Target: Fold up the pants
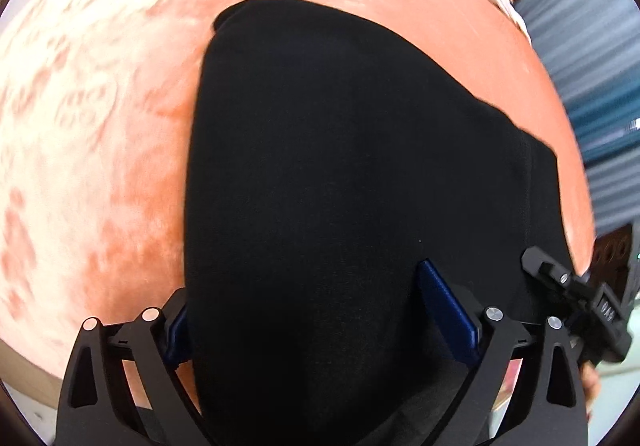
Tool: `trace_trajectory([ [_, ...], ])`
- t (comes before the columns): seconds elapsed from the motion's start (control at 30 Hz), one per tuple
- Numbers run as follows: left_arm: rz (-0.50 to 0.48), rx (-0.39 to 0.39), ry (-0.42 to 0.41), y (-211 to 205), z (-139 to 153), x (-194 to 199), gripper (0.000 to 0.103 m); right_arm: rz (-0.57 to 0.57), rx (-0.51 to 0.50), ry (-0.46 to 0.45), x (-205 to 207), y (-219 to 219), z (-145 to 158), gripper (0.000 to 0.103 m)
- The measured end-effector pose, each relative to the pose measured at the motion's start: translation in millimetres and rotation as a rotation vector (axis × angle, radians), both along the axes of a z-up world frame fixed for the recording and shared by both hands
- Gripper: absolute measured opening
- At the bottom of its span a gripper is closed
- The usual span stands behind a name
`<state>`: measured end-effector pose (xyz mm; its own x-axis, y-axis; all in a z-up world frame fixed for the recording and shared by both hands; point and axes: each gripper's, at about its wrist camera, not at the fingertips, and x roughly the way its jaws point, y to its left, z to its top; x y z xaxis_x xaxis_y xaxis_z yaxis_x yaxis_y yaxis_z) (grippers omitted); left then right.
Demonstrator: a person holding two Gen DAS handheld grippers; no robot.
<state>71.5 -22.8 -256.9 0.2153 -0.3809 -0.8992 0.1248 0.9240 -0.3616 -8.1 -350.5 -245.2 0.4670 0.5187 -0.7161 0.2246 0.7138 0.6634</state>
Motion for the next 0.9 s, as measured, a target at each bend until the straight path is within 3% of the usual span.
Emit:
trace_trajectory([
  [0.07,-0.021,0.015,-0.007,-1.3,0.8,-0.7,0.09,0.004,-0.033,-0.001,-0.6,3.6,4.5,0.059],
  [0.13,-0.024,0.005,-0.03,1.4,6.0,-3.7,0.077,-0.001,0.004,-0.009,-2.6,3.0,6.9,0.047],
  [0.2,-0.029,0.0,-0.055,7.3,15.6,-8.0,0.053,-0.005,-0.008,-0.026,-5.9,5.6,16.2,0.044],
  [0.3,-0.045,-0.056,-0.057,20.4,30.5,-12.7,0.04,0.005,-0.034,-0.066,-10.9,16.3,37.3,0.043],
  [0.37,-0.049,-0.088,-0.04,29.4,36.8,-14.5,0.038,0.014,-0.046,-0.086,-15.8,21.9,50.3,0.042],
  [0.5,-0.073,-0.069,-0.047,34.6,54.5,-27.4,0.037,0.027,-0.051,-0.093,-27.7,30.4,67.9,0.042],
  [0.9,-0.112,-0.049,-0.206,37.7,150.1,-54.8,0.036,0.031,-0.067,-0.2,-50.5,38.1,138.8,0.041],
])
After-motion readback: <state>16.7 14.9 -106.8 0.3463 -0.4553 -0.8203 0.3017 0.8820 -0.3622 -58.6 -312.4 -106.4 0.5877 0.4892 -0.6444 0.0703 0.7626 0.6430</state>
